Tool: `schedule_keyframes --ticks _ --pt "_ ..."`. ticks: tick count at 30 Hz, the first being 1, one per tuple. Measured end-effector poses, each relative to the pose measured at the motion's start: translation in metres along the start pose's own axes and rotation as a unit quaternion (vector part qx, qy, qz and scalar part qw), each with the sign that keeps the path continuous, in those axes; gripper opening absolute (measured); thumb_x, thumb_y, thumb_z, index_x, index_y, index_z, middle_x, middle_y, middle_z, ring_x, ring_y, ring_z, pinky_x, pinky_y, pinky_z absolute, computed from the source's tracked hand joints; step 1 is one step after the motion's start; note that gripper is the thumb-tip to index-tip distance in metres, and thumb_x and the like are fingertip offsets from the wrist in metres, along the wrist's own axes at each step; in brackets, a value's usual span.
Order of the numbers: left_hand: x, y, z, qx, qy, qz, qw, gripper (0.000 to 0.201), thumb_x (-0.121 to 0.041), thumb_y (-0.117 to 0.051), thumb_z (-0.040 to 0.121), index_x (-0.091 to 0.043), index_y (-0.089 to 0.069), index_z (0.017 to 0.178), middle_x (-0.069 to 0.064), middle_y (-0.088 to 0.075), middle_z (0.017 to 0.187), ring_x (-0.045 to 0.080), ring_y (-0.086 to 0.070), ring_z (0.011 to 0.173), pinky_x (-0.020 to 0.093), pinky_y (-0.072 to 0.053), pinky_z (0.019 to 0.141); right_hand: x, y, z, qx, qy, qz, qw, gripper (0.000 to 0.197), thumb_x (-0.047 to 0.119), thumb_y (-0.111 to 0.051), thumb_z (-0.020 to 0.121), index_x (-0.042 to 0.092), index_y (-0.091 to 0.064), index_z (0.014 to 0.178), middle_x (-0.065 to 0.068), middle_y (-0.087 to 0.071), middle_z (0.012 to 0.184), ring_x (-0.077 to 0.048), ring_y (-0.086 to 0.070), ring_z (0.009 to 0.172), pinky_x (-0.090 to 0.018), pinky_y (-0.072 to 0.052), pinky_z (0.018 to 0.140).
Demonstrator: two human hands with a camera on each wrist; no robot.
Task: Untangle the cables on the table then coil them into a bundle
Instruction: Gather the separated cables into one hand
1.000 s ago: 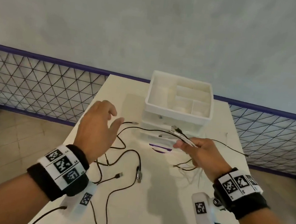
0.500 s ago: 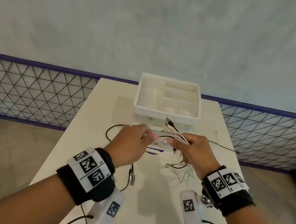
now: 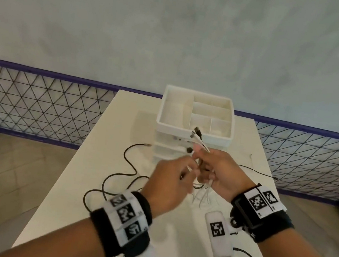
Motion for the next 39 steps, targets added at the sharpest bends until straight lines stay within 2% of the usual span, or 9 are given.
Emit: schedule_keyframes --ticks 7,12,18,21,24,27,29,34,39 --pt "0.048 -0.03 -0.011 0.116 0.037 0.008 0.993 0.018 -0.034 -0.058 0.096 -0.023 -0.068 0.107 -0.004 -0.077 0.1 0.004 -0.068 0.093 0.023 -0.052 0.084 -0.004 -0.001 0.008 -0.029 -0.001 0.008 1.0 0.018 0.021 -0.054 0.101 0.012 -0.057 0.086 -0.005 -0.046 0.063 -0.018 -0.043 0.043 -0.028 -0.037 0.043" --pt "0.13 0.05 -0.014 -0.059 0.173 0.146 0.972 0.014 -0.028 -0.06 0.092 -0.016 -0.066 0.089 0.0 -0.071 0.087 0.019 -0.066 0.084 0.037 -0.055 0.079 0.009 0.025 0.007 -0.076 0.062 -0.122 0.988 0.019 0.029 -0.06 0.097 0.016 -0.07 0.087 0.006 -0.026 0.055 -0.012 -0.022 0.047 -0.023 -0.021 0.041" --pt "0.234 0.106 -0.04 -0.068 0.405 0.21 0.887 0.075 -0.043 -0.069 0.084 -0.013 -0.036 0.144 0.015 -0.047 0.143 0.037 -0.046 0.13 0.046 -0.042 0.105 -0.001 0.032 0.008 -0.081 0.071 -0.298 0.948 0.019 0.032 -0.064 0.094 0.019 -0.073 0.084 0.007 -0.036 0.052 -0.01 -0.031 0.045 -0.024 -0.029 0.043" --pt "0.238 0.1 -0.043 -0.076 0.396 0.264 0.876 0.067 -0.045 -0.066 0.085 -0.018 -0.041 0.142 0.011 -0.046 0.145 0.034 -0.042 0.13 0.046 -0.037 0.104 -0.014 0.028 0.013 -0.086 0.07 -0.33 0.938 0.025 0.032 -0.061 0.096 0.016 -0.069 0.078 0.015 -0.039 0.044 -0.009 -0.033 0.045 -0.024 -0.03 0.046" --pt "0.208 0.094 -0.037 -0.168 0.268 0.333 0.888 0.033 -0.026 -0.068 0.086 -0.016 -0.057 0.115 0.012 -0.053 0.123 0.032 -0.051 0.113 0.043 -0.043 0.09 -0.018 0.028 0.014 -0.112 0.069 -0.328 0.935 0.029 0.032 -0.06 0.097 0.013 -0.066 0.076 0.013 -0.039 0.043 -0.013 -0.033 0.047 -0.026 -0.03 0.049" --pt "0.205 0.041 -0.032 0.02 0.179 0.294 0.939 0.008 -0.019 -0.056 0.09 -0.022 -0.059 0.096 0.001 -0.059 0.105 0.023 -0.057 0.1 0.032 -0.047 0.08 -0.022 0.032 0.015 -0.146 0.059 -0.31 0.938 0.026 0.031 -0.06 0.097 0.015 -0.067 0.077 0.01 -0.039 0.047 -0.013 -0.033 0.047 -0.028 -0.03 0.051" --pt "0.205 0.01 -0.036 0.142 0.18 0.328 0.916 0.027 -0.023 -0.056 0.091 -0.017 -0.056 0.117 0.003 -0.055 0.12 0.023 -0.053 0.112 0.035 -0.048 0.09 -0.019 0.029 0.015 -0.144 0.058 -0.298 0.942 0.025 0.03 -0.06 0.097 0.012 -0.067 0.081 0.007 -0.038 0.049 -0.014 -0.032 0.047 -0.028 -0.029 0.048" --pt "0.22 -0.009 -0.042 0.141 0.274 0.411 0.858 0.037 -0.007 -0.052 0.093 -0.007 -0.044 0.129 0.012 -0.048 0.135 0.026 -0.049 0.124 0.034 -0.047 0.096 -0.018 0.02 0.016 -0.121 0.052 -0.286 0.949 0.027 0.03 -0.06 0.097 0.008 -0.068 0.083 -0.002 -0.036 0.056 -0.016 -0.03 0.048 -0.028 -0.029 0.047" --pt "0.186 0.018 -0.02 0.104 0.28 0.232 0.926 0.011 -0.022 -0.051 0.095 -0.013 -0.052 0.1 0.016 -0.068 0.11 0.035 -0.064 0.1 0.036 -0.048 0.078 -0.027 0.021 0.013 -0.105 0.012 -0.255 0.961 0.032 0.029 -0.057 0.099 0.007 -0.057 0.075 0.0 -0.038 0.054 -0.014 -0.03 0.046 -0.026 -0.026 0.045"
Point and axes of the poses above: each hand's wrist, its own z-axis towards the middle knuckle, its own y-axis out of the back of the hand, x = y × z, the point moved 4 cm from there along z, towards the middle knuckle
